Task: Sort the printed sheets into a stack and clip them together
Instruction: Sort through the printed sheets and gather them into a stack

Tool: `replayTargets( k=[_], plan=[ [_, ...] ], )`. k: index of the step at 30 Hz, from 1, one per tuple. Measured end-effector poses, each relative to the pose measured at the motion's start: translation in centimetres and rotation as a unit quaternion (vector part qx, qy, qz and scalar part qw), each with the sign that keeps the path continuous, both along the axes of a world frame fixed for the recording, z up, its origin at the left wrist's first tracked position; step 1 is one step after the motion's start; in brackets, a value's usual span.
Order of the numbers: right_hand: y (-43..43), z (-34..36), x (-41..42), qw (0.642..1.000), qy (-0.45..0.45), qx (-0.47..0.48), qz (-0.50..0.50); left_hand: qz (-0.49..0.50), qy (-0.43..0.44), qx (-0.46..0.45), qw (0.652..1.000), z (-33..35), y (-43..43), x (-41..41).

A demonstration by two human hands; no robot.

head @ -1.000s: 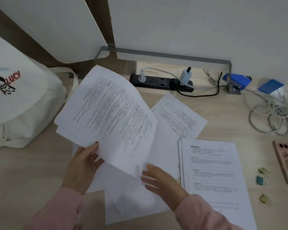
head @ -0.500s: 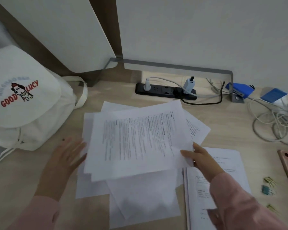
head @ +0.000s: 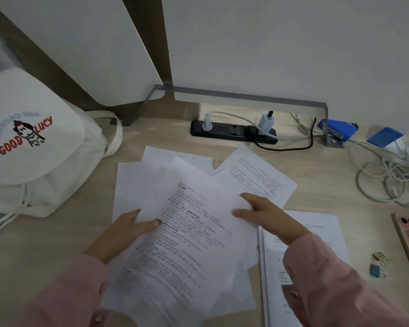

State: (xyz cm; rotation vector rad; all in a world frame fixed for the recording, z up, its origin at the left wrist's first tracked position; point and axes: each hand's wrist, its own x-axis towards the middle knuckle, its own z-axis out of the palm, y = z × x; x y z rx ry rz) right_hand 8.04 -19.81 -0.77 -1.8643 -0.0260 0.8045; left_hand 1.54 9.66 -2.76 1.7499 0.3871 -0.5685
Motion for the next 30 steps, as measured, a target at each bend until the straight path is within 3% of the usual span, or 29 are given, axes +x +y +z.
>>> replayTargets(
  k=[4,8,12,23,30],
  plan=[
    [0.7,-2.6,-0.2,0.987,0.020,-0.028,-0.155,0.110,0.028,-0.039,0.993,-1.5,1.1,-2.2],
    [1.1,-6.0,-0.8,0.977,0.027,-0.168,-0.131,0.243,0.021,0.015,0.970,-2.9,2.8,-4.1],
    [2.2,-7.2,-1.1,0.957,-0.013,-0.260,-0.127,0.314,0.050,0.029,0.948,-3.9,4.1,-5.1],
    [1.5,-8.0,1.8,0.886,-0.118,-0.444,-0.069,0.318,0.065,0.023,0.945,-5.2,3.9,-5.3],
    [1.8,-7.9,3.7,0.869,-0.125,-0.479,-0.018,0.315,0.068,0.014,0.947,-5.5,4.1,-5.3]
  ],
)
